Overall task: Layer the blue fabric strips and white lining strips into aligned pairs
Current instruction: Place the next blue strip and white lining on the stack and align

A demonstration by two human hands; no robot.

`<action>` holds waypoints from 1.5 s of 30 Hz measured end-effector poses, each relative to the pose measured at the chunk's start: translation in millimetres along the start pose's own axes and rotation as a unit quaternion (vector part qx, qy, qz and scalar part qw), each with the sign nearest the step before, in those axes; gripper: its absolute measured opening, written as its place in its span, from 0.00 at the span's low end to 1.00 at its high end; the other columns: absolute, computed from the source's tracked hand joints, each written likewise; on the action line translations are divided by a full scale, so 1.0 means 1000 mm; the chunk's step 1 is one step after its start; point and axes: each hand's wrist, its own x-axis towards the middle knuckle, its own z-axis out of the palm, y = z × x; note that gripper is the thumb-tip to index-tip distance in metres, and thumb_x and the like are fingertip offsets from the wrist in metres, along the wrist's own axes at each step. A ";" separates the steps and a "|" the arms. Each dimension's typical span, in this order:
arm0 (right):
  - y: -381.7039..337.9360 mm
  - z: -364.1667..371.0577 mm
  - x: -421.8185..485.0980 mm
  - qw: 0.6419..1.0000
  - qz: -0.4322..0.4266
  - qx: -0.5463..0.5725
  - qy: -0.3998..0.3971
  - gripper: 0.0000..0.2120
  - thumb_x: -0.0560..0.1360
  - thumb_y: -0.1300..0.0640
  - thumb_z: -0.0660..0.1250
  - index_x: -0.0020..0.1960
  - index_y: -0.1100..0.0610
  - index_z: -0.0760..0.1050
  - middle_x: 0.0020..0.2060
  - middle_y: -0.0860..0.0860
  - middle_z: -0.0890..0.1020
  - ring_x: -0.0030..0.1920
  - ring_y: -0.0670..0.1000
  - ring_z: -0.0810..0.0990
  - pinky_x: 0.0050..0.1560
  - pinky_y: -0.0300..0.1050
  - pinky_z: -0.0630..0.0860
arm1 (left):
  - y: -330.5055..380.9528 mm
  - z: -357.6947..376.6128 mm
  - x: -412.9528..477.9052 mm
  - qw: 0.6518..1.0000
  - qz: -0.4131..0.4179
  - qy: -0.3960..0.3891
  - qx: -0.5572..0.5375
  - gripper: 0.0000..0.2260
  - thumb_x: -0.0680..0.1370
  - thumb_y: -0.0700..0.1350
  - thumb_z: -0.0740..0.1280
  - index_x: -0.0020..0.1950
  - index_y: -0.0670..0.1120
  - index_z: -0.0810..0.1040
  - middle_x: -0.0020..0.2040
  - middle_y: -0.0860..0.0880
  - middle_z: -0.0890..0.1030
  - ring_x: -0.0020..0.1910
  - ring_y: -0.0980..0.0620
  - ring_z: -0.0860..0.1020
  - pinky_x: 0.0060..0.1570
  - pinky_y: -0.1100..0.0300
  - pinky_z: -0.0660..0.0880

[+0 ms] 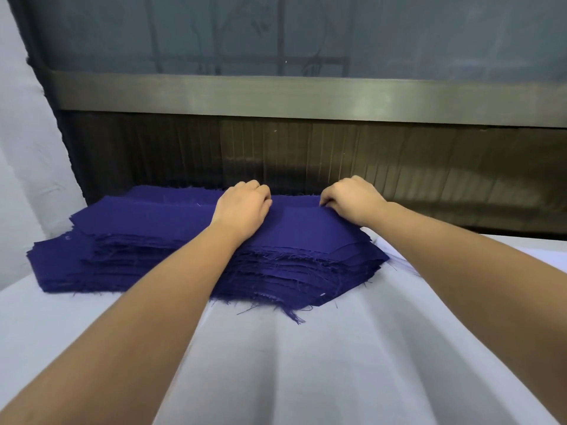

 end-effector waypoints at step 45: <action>0.057 -0.010 -0.092 0.848 0.279 0.379 0.244 0.08 0.78 0.63 0.62 0.50 0.55 0.78 0.31 0.48 0.80 0.21 0.46 0.78 0.26 0.34 0.76 | 0.011 -0.014 -0.005 0.993 0.072 0.045 0.079 0.15 0.82 0.45 0.56 0.67 0.55 0.71 0.65 0.57 0.73 0.61 0.53 0.69 0.53 0.56 0.54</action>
